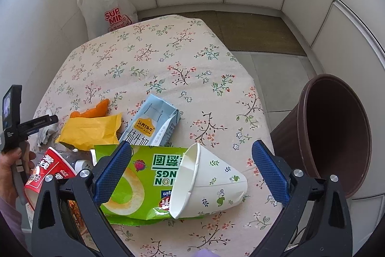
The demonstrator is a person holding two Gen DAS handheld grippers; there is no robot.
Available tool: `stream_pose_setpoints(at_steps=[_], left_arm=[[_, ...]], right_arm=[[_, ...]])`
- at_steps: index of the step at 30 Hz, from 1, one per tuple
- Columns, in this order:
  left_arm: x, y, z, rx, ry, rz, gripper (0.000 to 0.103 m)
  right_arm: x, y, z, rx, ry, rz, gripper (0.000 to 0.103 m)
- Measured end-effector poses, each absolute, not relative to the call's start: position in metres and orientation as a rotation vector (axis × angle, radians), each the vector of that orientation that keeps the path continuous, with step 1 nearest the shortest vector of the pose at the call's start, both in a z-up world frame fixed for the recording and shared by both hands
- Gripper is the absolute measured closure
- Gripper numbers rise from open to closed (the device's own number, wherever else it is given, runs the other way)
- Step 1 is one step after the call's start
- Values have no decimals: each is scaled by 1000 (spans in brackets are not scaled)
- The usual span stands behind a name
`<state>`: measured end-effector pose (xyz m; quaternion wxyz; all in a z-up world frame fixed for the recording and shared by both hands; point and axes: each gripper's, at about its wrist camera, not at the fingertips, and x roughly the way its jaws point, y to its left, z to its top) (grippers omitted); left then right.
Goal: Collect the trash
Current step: 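Move the left gripper to the white sachet and grasp it, then grasp the yellow snack packet with the right gripper while the left holds the sachet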
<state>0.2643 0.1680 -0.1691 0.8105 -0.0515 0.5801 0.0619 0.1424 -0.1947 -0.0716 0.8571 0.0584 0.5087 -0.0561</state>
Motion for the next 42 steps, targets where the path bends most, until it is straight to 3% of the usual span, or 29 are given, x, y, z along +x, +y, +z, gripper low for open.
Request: stream_pose_setpoints(at_steps=[2, 10, 12, 22, 29, 32, 36, 42], left_arm=[[263, 169, -170, -82, 1257, 140, 17], [239, 176, -160, -90, 1271, 137, 65], [229, 178, -154, -104, 1265, 144, 70], [158, 159, -70, -206, 1062, 127, 72], [91, 139, -15, -315, 895, -7, 71], [92, 131, -17, -300, 902, -30, 71], [91, 129, -20, -313, 930, -46, 71], [96, 134, -21, -351, 936, -42, 69]], right_arm=[[143, -194, -71, 125, 1069, -114, 7], [138, -195, -62, 133, 1059, -93, 7], [136, -195, -59, 138, 1053, -86, 7], [132, -177, -51, 158, 1044, -19, 7], [142, -137, -59, 2, 1064, 99, 7], [148, -115, -68, -134, 1093, 170, 11], [158, -80, -83, -432, 1063, 247, 25], [179, -59, -99, -639, 1067, 400, 28]])
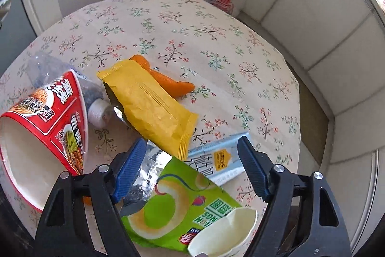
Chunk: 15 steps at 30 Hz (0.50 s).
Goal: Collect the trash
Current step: 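Grasp the yellow snack packet with the right gripper while the left holds the sachet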
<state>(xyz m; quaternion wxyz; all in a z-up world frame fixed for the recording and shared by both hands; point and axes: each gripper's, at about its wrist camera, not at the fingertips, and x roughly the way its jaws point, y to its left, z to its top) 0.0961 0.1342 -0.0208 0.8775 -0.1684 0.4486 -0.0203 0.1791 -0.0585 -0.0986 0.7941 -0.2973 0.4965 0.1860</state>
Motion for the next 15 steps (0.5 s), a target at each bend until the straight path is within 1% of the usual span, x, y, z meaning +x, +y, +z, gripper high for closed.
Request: stream_pose_setpoints(at_steps=[3, 9, 11, 12, 13, 15], left_arm=[[98, 136, -23, -354, 947, -37, 69], [101, 140, -28, -371, 969, -38, 69], [100, 142, -28, -371, 967, -35, 69], [100, 142, -27, -372, 965, -32, 69], [99, 144, -26, -373, 962, -31, 69], [98, 146, -24, -374, 955, -25, 69]], right_arm=[[189, -56, -104, -664, 1092, 482, 31], [192, -35, -132, -806, 1112, 565, 31], [200, -32, -138, -774, 1122, 560, 34], [204, -32, -140, -731, 1140, 572, 44], [207, -33, -140, -686, 1151, 580, 58], [209, -35, -138, -626, 1132, 573, 69]])
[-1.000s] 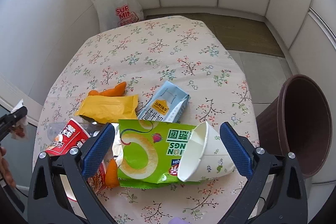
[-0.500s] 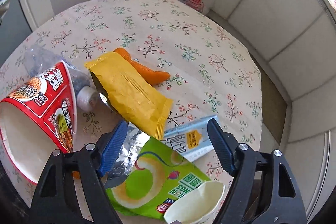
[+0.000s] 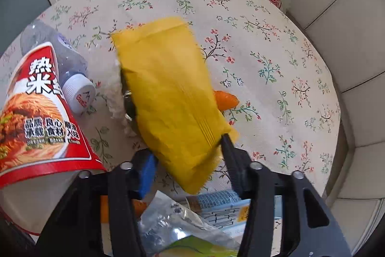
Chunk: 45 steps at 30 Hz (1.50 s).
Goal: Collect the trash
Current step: 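Grasp the yellow snack packet with the right gripper while the left holds the sachet, then carry the yellow packet with the right gripper over the brown bin and release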
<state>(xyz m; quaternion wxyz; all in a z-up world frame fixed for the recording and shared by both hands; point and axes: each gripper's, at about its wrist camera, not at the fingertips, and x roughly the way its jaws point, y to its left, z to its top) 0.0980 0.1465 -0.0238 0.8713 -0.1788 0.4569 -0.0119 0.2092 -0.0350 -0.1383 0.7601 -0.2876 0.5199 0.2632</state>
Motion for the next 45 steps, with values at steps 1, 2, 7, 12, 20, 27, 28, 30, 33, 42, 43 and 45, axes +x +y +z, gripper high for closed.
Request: stream_pose_setpoints(at_steps=[1, 2, 7, 12, 20, 27, 28, 30, 33, 42, 43, 45], left_arm=[[97, 147, -23, -376, 952, -21, 69], [96, 148, -23, -380, 949, -19, 69], [94, 147, -19, -386, 942, -28, 69], [89, 147, -13, -400, 917, -41, 69], [80, 145, 2, -438, 848, -63, 69], [77, 143, 9, -464, 787, -67, 69], [76, 142, 10, -466, 777, -69, 69], [75, 139, 13, -464, 757, -71, 69], [72, 132, 16, -453, 727, -79, 69], [70, 93, 18, -393, 691, -123, 69], [70, 87, 17, -391, 695, -133, 69], [73, 74, 15, -383, 704, -154, 69]], right_arm=[[209, -37, -137, -602, 1127, 569, 73], [209, -39, -134, -581, 1119, 562, 76], [208, -56, -107, -445, 1047, 475, 94], [198, -68, -79, -360, 971, 379, 95], [162, -92, -21, -246, 836, 274, 95], [134, -118, 28, -148, 714, 209, 95], [127, -124, 36, -124, 693, 199, 95], [115, -135, 46, -87, 662, 180, 95], [99, -152, 56, -42, 627, 149, 95], [60, -224, 65, 74, 553, -4, 94], [57, -232, 65, 90, 553, -18, 94], [51, -249, 62, 117, 549, -53, 94]])
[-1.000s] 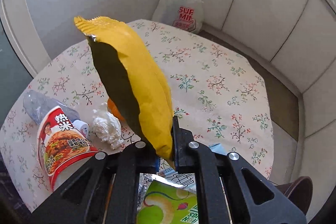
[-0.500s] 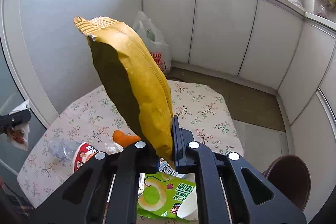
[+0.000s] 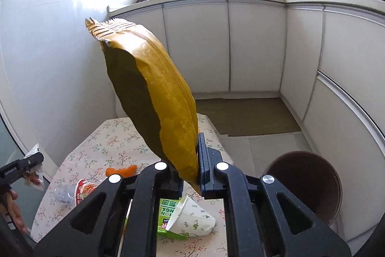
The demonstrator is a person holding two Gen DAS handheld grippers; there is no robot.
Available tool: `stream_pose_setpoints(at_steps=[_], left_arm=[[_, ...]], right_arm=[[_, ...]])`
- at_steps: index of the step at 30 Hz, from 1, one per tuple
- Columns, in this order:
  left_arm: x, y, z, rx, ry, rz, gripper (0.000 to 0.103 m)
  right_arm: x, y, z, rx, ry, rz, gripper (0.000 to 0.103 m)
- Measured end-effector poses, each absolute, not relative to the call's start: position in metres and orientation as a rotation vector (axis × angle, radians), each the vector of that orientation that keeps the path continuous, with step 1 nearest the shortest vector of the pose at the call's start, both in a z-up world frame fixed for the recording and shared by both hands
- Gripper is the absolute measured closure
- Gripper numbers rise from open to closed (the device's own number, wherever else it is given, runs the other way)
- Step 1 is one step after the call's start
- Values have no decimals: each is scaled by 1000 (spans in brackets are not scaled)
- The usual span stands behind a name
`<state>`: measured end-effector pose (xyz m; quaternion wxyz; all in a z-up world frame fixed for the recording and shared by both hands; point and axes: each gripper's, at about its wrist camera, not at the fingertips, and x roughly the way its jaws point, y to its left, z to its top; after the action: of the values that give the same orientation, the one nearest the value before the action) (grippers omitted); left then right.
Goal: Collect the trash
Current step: 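Carry the yellow packet with the right gripper over the brown bin and release, then move the left gripper over the brown bin and release the white sachet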
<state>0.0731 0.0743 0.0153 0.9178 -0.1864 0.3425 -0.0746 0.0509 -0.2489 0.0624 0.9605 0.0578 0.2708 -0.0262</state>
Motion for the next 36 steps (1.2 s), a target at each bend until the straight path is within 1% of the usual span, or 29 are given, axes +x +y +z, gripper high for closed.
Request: stream_pose_setpoints(at_steps=[7, 12, 19, 30, 31, 32, 33, 35, 36], left_arm=[[80, 9, 21, -296, 698, -249, 69], [87, -43, 21, -300, 715, -335, 69], [91, -128, 24, -232, 738, -462, 69], [89, -213, 27, -154, 750, -571, 69], [89, -219, 27, -147, 752, -579, 69], [90, -227, 28, -139, 755, -586, 69], [90, -233, 28, -132, 757, -593, 69], [90, -245, 28, -112, 758, -606, 69], [90, -251, 27, -103, 758, -612, 69]], right_arm=[[34, -310, 58, 173, 538, -171, 94], [25, -362, 48, 240, 563, -267, 94], [22, -422, 26, 342, 614, -396, 92], [19, -460, 6, 463, 645, -470, 89], [19, -465, 3, 476, 653, -470, 71], [19, -470, 1, 491, 659, -479, 58], [17, -474, 0, 501, 650, -497, 43], [14, -480, 1, 518, 640, -528, 39], [12, -484, 1, 533, 635, -535, 32]])
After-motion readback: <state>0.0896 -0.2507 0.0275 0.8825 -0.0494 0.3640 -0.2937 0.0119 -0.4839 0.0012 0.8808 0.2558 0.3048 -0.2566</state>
